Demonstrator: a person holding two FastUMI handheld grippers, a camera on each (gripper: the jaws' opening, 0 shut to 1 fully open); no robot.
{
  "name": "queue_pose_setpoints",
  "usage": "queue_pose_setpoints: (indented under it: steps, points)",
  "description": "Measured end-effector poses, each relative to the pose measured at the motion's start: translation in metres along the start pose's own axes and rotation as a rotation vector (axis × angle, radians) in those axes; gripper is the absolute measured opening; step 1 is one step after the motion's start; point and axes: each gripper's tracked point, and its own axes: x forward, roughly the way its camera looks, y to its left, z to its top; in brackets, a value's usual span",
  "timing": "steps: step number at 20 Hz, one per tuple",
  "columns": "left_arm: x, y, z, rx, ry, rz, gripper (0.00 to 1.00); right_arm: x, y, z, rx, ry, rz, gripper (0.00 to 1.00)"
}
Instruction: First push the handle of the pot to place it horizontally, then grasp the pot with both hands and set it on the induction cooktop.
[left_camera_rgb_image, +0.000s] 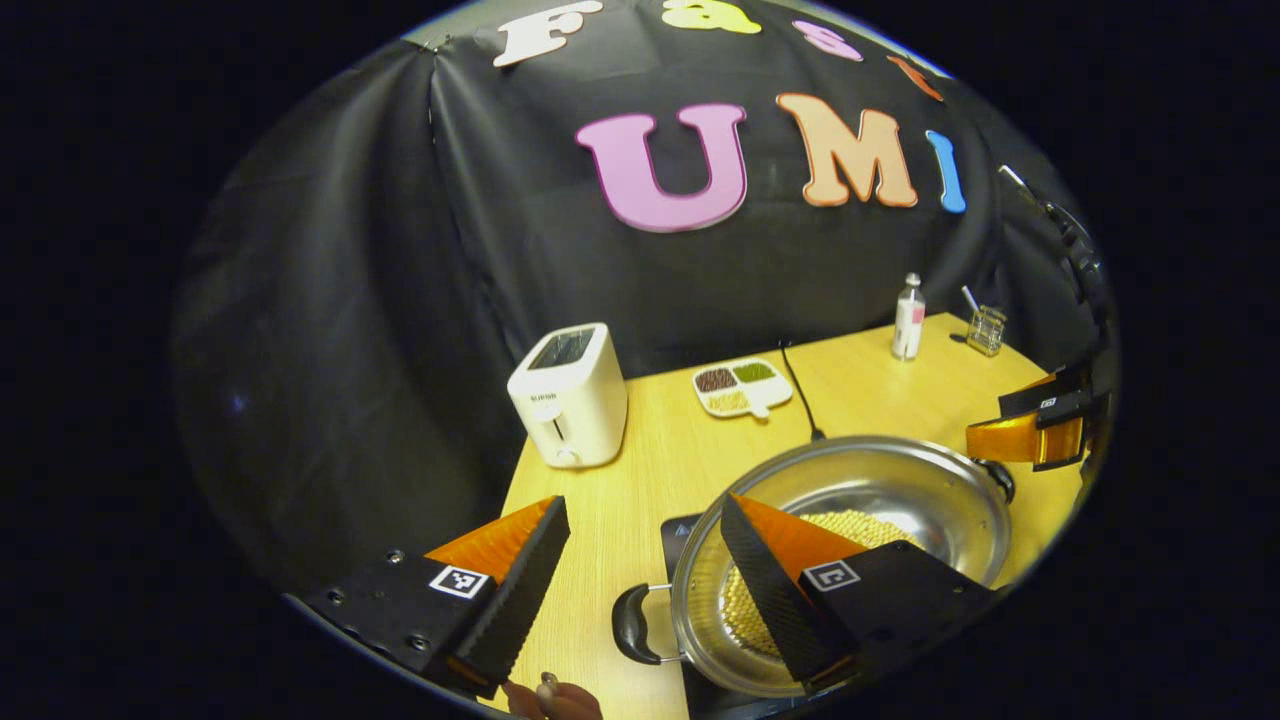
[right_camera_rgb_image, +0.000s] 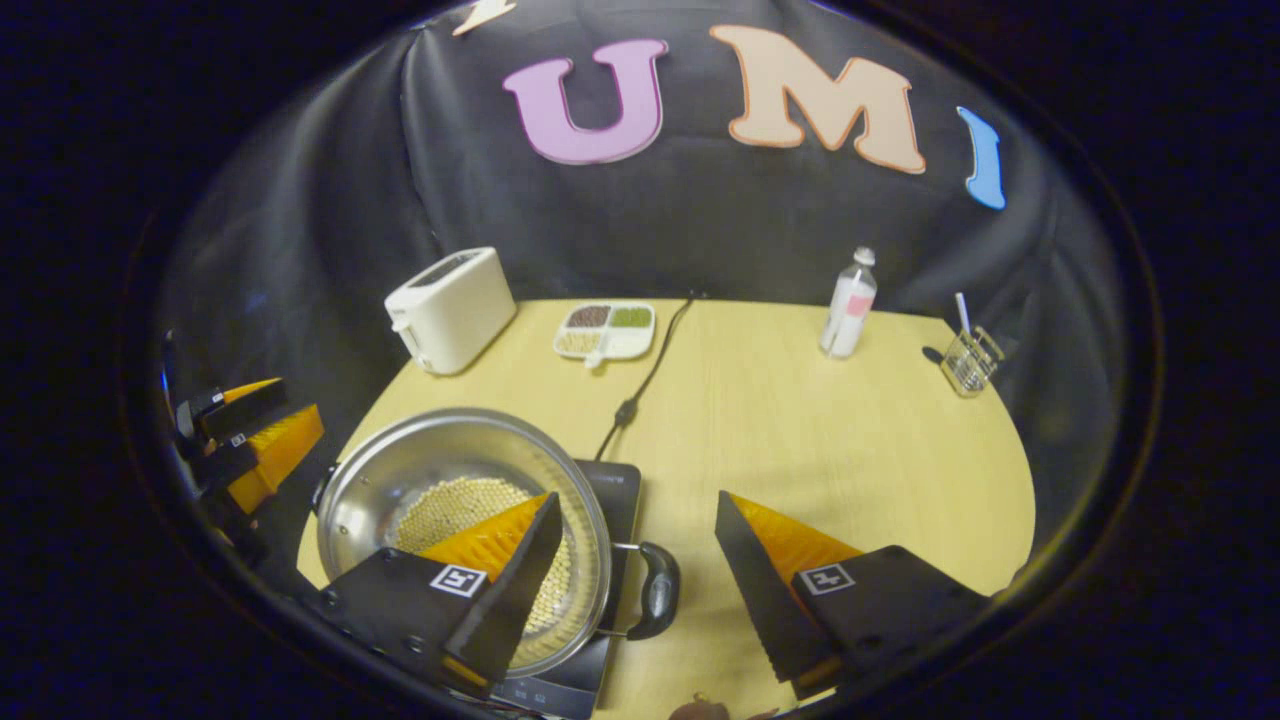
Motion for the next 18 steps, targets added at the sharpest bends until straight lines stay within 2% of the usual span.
queue_pose_setpoints:
  steps: [3, 9, 12, 13, 14, 16, 17, 18]
  points:
    - [-0.027, -0.024, 0.050, -0.044, -0.118, -0.028, 0.98, -0.030, -0.007, 0.039, -0.041, -0.136, 0.023, 0.97]
    - [-0.082, -0.093, 0.113, -0.100, -0.251, -0.073, 0.98, -0.116, -0.032, 0.089, -0.078, -0.364, 0.097, 0.95]
    - [-0.114, -0.139, 0.138, -0.145, -0.332, -0.084, 0.98, -0.157, -0.069, 0.093, -0.077, -0.446, 0.114, 0.97]
    - [-0.125, -0.155, 0.143, -0.162, -0.353, -0.083, 1.00, -0.172, -0.085, 0.095, -0.077, -0.482, 0.111, 0.94]
    - [-0.132, -0.167, 0.144, -0.175, -0.353, -0.064, 0.98, -0.183, -0.105, 0.096, -0.084, -0.518, 0.090, 0.94]
    - [-0.147, -0.192, 0.145, -0.212, -0.364, -0.043, 1.00, -0.212, -0.144, 0.096, -0.115, -0.572, 0.068, 0.94]
    - [-0.156, -0.209, 0.147, -0.239, -0.370, -0.051, 0.98, -0.224, -0.153, 0.090, -0.125, -0.585, 0.075, 0.94]
    - [-0.165, -0.225, 0.149, -0.270, -0.379, -0.054, 1.00, -0.236, -0.164, 0.086, -0.133, -0.603, 0.075, 0.94]
